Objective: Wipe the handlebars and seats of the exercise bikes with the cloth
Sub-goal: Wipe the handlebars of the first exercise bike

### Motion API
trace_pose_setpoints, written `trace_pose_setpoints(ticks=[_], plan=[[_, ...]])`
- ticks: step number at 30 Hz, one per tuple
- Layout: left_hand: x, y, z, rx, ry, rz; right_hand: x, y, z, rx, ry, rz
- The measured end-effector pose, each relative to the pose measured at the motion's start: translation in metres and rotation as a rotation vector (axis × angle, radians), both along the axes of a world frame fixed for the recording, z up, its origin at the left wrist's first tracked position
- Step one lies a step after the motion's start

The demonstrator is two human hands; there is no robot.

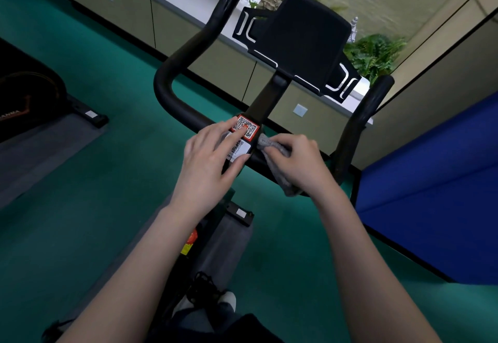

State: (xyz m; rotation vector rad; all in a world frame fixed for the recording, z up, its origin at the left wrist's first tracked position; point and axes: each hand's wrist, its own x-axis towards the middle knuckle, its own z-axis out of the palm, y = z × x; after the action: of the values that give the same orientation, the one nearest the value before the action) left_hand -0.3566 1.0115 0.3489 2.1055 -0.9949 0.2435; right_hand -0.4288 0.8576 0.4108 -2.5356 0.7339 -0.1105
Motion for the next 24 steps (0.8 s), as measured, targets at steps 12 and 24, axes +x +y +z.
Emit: trace_pose_setpoints(ticks=[12, 24], plan=[[0.000, -0.001, -0.002, -0.006, -0.013, 0.015, -0.007, -0.019, 0.013, 0.069, -0.077, 0.039], [-0.001, -0.002, -0.002, 0.005, -0.002, 0.020, -0.041, 0.000, 0.003, -0.141, -0.331, -0.159]])
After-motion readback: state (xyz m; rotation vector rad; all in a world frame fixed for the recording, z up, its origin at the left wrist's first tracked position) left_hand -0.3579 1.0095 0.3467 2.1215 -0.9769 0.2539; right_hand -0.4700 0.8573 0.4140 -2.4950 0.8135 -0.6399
